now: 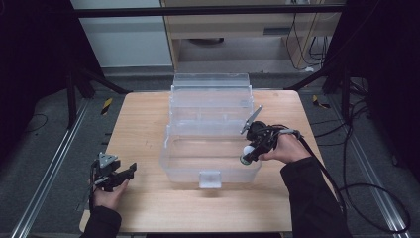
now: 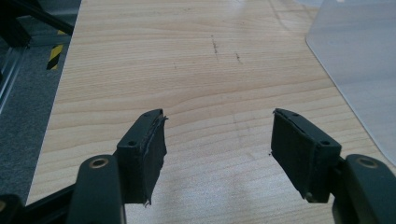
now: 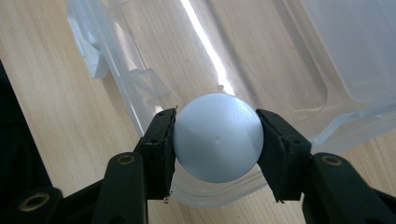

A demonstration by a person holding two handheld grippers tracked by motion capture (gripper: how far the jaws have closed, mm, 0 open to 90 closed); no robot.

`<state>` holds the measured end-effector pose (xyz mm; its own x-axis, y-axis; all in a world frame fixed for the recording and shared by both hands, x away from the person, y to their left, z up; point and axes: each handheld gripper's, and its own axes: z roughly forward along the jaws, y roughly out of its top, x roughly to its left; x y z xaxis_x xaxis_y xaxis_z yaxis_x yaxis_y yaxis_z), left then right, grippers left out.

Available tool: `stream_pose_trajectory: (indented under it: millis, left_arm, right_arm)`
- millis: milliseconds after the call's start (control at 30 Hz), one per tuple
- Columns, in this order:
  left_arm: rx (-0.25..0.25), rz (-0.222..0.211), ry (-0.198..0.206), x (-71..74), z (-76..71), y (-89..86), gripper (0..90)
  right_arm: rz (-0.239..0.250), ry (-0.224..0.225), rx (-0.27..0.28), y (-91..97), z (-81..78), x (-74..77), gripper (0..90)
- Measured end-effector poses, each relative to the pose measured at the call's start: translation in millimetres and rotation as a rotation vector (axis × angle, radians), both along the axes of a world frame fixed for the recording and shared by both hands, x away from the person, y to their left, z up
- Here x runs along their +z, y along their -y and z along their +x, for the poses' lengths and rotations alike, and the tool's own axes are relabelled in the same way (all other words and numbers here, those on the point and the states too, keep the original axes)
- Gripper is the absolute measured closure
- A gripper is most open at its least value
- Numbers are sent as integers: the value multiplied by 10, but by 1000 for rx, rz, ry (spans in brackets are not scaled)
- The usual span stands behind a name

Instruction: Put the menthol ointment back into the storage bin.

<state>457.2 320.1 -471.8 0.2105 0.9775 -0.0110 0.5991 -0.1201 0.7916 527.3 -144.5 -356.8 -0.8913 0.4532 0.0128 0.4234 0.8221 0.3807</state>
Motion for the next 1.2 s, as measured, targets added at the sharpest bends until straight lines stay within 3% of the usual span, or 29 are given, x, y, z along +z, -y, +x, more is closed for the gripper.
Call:
stream_pose_trajectory:
  millis: [767, 1200]
  left_arm:
    - [-1, 1, -2, -3, 5, -5, 349]
    - [0, 1, -1, -2, 4, -8, 349]
  right_arm:
    - [-42, -30, 4, 61, 21, -351, 500]
    - [-40, -30, 30, 42, 4, -445, 499]
